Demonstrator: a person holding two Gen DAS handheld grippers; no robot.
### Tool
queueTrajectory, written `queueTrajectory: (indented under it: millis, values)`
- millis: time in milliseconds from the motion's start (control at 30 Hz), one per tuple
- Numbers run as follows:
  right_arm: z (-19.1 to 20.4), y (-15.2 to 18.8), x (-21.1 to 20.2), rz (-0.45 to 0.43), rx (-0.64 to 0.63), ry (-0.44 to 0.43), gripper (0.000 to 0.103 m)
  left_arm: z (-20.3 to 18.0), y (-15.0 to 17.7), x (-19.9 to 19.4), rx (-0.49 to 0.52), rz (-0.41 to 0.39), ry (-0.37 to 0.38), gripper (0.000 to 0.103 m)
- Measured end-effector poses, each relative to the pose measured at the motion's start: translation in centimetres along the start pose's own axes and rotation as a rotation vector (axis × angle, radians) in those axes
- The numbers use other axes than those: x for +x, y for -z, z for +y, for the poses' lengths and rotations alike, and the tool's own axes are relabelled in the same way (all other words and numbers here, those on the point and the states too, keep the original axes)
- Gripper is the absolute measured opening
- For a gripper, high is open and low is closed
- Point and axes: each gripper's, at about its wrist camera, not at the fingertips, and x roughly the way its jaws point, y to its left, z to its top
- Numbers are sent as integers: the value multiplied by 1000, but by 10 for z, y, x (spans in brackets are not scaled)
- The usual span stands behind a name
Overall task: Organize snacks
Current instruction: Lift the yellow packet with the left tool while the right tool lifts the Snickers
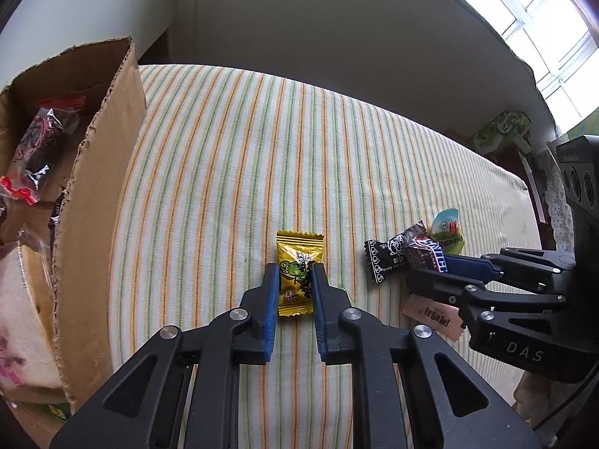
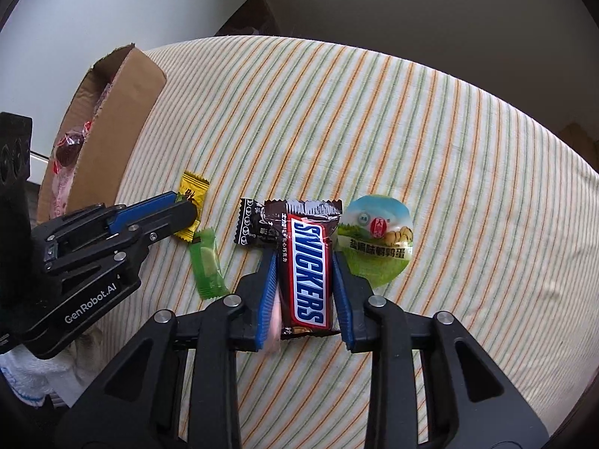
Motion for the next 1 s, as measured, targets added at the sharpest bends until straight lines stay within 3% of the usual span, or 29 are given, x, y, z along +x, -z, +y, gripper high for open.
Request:
queueTrajectory:
  millis: [400,767,867,1000]
  values:
    - [-13,21,-15,-29,22,-3,30,-24,1,6,135,-10,-49,16]
    - [-23,33,-47,-86,59,-25,30,-17,1,-22,56,-70,13,13]
    - [-22,37,-51,-84,64,-22,30,-24,2,-14,97,-58,-34,13]
    - [-25,41,-56,-86,75,-28,30,-26,-2,2,97,13,-8,14]
